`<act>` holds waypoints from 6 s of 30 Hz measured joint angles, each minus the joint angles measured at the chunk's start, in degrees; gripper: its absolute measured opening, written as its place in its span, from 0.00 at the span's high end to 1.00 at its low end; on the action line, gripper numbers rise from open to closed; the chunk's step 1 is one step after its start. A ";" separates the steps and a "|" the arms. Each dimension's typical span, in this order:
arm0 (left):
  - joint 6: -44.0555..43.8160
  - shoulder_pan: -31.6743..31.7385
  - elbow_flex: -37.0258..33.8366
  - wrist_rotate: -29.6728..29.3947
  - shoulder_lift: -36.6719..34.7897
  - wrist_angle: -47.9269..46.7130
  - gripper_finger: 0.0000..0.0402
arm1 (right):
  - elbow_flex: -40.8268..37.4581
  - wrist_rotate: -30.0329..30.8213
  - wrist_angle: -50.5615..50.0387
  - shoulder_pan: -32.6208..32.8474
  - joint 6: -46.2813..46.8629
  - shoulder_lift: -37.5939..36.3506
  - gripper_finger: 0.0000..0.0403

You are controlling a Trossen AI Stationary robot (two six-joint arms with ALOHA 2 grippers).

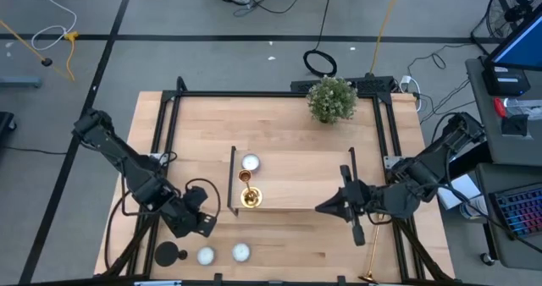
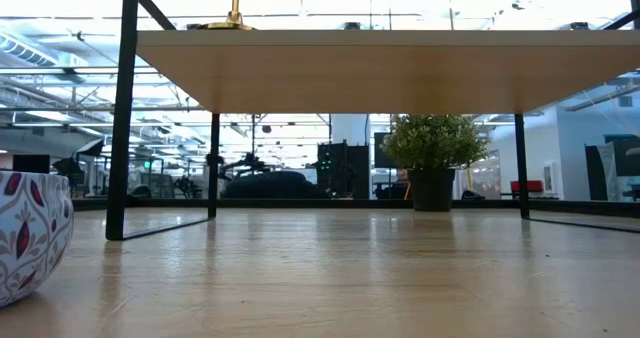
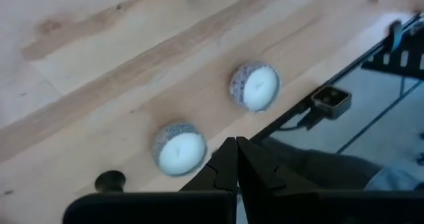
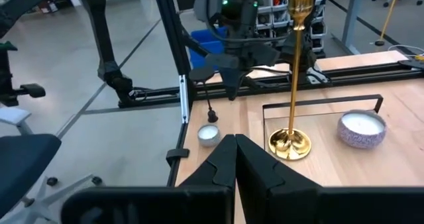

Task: Pick & Place candle stick holders
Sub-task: Put the white blue scented candle on the shelf

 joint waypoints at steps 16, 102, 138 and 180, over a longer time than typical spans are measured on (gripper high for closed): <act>13.86 1.39 0.02 6.54 2.46 0.35 0.99 | 0.00 1.66 -0.21 -0.04 -2.62 -0.79 1.00; 20.95 -3.29 33.92 10.34 34.73 -25.01 0.23 | -3.75 4.50 3.31 -0.07 -1.08 -0.98 1.00; 8.20 -3.86 22.60 9.80 34.98 -16.41 0.02 | -3.76 4.25 3.73 -0.03 -1.06 -0.98 1.00; 6.64 -5.28 15.13 13.10 35.91 -5.18 0.02 | -3.76 4.07 4.38 -0.03 -1.08 -1.01 1.00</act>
